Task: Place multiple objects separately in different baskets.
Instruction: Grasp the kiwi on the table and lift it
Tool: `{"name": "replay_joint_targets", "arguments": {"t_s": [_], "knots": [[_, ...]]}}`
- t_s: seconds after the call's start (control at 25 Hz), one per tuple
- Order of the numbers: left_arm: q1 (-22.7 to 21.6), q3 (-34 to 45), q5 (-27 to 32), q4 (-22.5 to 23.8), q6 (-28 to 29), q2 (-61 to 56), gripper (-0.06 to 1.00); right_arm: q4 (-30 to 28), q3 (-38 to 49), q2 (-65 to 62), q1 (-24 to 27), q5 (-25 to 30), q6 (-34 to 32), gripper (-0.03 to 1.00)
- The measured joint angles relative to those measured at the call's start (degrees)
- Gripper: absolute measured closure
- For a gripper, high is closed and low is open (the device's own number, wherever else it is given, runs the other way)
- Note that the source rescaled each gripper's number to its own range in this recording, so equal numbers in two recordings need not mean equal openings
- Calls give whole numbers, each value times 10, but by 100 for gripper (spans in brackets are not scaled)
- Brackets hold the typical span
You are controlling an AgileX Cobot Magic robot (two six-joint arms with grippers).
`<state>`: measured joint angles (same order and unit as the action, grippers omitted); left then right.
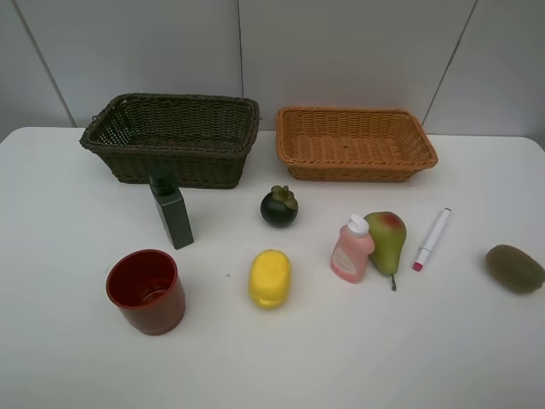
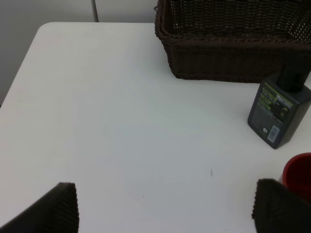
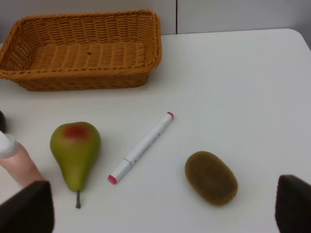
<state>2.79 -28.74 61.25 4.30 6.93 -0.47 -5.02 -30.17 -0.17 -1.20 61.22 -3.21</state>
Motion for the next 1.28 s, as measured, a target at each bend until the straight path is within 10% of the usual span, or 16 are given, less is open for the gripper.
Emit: {"name": "replay_joint_targets", "arguments": {"t_s": [1.28], "knots": [[0,0,0,0,0,0,1,0,0,0,0,0,0,-3]]}}
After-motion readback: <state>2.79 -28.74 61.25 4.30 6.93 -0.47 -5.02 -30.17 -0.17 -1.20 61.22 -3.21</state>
